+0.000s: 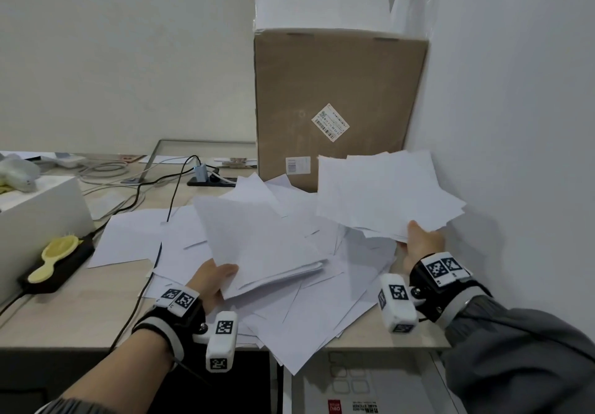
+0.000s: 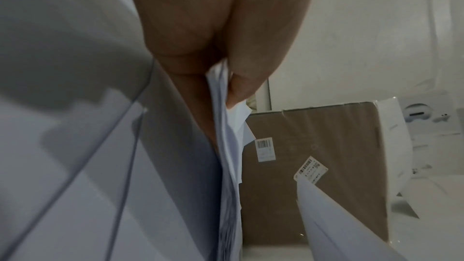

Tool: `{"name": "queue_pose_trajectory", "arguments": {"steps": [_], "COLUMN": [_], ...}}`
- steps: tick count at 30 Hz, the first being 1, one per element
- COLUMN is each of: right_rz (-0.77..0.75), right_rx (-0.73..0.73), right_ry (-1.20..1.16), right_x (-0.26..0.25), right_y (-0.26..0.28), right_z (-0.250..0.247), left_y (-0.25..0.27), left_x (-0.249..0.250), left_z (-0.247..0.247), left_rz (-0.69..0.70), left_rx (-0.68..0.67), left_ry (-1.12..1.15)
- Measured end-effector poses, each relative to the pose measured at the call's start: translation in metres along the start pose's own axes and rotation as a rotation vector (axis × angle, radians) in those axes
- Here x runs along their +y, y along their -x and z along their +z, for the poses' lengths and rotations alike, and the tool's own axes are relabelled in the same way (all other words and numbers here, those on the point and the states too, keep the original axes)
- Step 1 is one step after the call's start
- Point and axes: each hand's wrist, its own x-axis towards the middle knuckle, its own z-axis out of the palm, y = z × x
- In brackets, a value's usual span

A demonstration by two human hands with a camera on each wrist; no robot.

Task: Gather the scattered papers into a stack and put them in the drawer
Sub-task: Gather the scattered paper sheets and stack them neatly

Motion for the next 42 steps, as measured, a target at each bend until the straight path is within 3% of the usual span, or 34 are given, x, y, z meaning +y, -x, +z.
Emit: {"name": "queue_pose_trajectory", "arguments": {"steps": [8,14,19,23,27,31,35,38,42], "right_rz": [0.0,0.243,0.297,0.21,0.144,0.051,-0.06,-0.037,-0.095], "right_rx": [-0.268,-0.51,-0.469,-0.392,-0.478,-0.592,-0.582,-0.546,-0.536], "right_ry": [0.083,0.137,0.066,0.273,0.552,0.622,0.722,0.648,0.642], "right_x": [0.044,0.071,0.057,0.044,0.048,0.059,0.059,0.054,0.041], "right_y": [0.053,0.078,0.051,0.029,0.026,0.051,0.059,0.054,0.04], "right_z": [0.032,0.031,0.014,0.0,0.0,0.012,0.024,0.022,0.012], "left_y": [0.016,0.013,0.005,0.004,0.01,0.005,0.0,-0.007,0.012], "left_x": [0.008,-0.002,-0.011,-0.015,-0.012,-0.01,-0.013,-0.018,-0.009], "left_z": [0.028,0.033,0.019,0.015,0.023,0.019,0.01,0.007,0.015], "left_rz": [-0.059,-0.143,-0.162,-0.176,-0.132,-0.184,-0.23,-0.174,-0.142], "left_rx": [-0.186,-0.239,-0.186,-0.174,-0.148,-0.144,-0.177,-0.147,-0.148], "left_ry": [0.001,0.043,-0.046,-0.05,-0.037,-0.122,-0.125,-0.169,-0.003]}}
